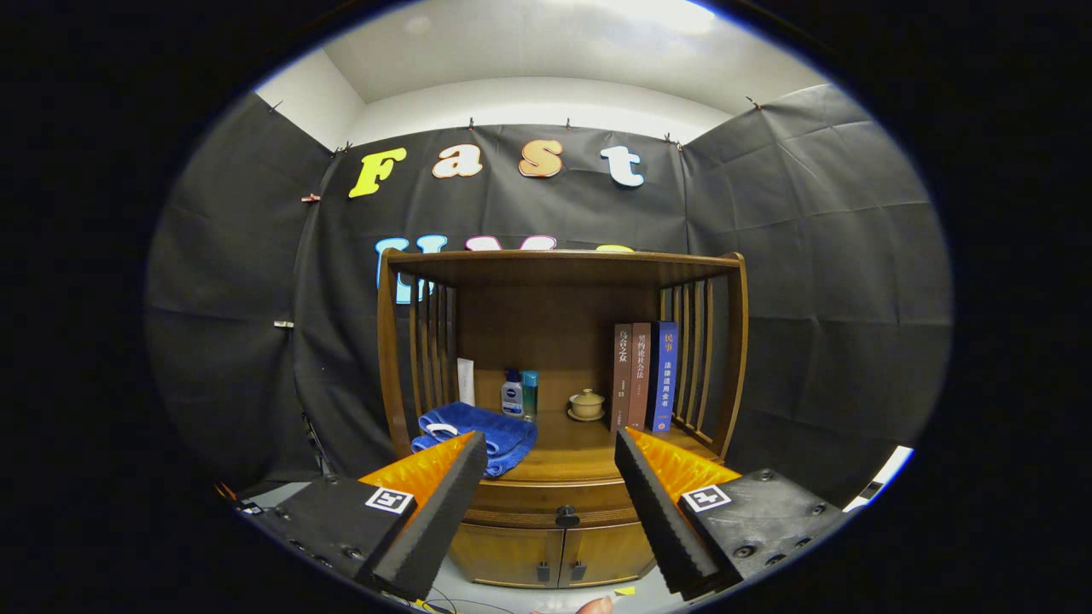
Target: Pull open the drawer, take out the items inside it, and place them on the countertop above the cabinet.
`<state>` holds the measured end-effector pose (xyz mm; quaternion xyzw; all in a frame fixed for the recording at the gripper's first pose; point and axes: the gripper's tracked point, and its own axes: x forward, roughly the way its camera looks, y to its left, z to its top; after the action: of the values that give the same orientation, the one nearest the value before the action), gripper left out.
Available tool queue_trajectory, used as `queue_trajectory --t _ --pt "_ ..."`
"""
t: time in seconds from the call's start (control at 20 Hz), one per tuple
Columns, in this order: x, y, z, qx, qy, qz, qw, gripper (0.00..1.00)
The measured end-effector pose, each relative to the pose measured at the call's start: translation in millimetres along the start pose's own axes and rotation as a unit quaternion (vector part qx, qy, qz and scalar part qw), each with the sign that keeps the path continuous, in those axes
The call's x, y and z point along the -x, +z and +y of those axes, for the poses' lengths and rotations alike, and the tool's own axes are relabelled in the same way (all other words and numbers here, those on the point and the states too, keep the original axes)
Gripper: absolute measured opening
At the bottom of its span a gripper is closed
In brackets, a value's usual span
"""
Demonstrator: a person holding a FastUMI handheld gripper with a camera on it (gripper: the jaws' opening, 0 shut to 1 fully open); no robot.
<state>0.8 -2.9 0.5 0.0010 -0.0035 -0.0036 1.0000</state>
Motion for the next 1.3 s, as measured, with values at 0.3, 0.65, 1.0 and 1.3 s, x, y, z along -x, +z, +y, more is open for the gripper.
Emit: queue_trajectory --t 0.3,0.65,1.0,1.3 --pt "-21.9 -25.5 -12.6 0.006 -0.012 -0.018 1.000 0.98" --pt "-80.8 -152.7 -27.7 0.019 -0.012 0.026 0.999 0.99" --pt "-136.8 -262.2 -25.3 -0.012 -0.002 0.083 0.996 0.99" --pt "-166.5 -303.1 -31.0 -0.009 -0.004 0.109 0.994 0.84"
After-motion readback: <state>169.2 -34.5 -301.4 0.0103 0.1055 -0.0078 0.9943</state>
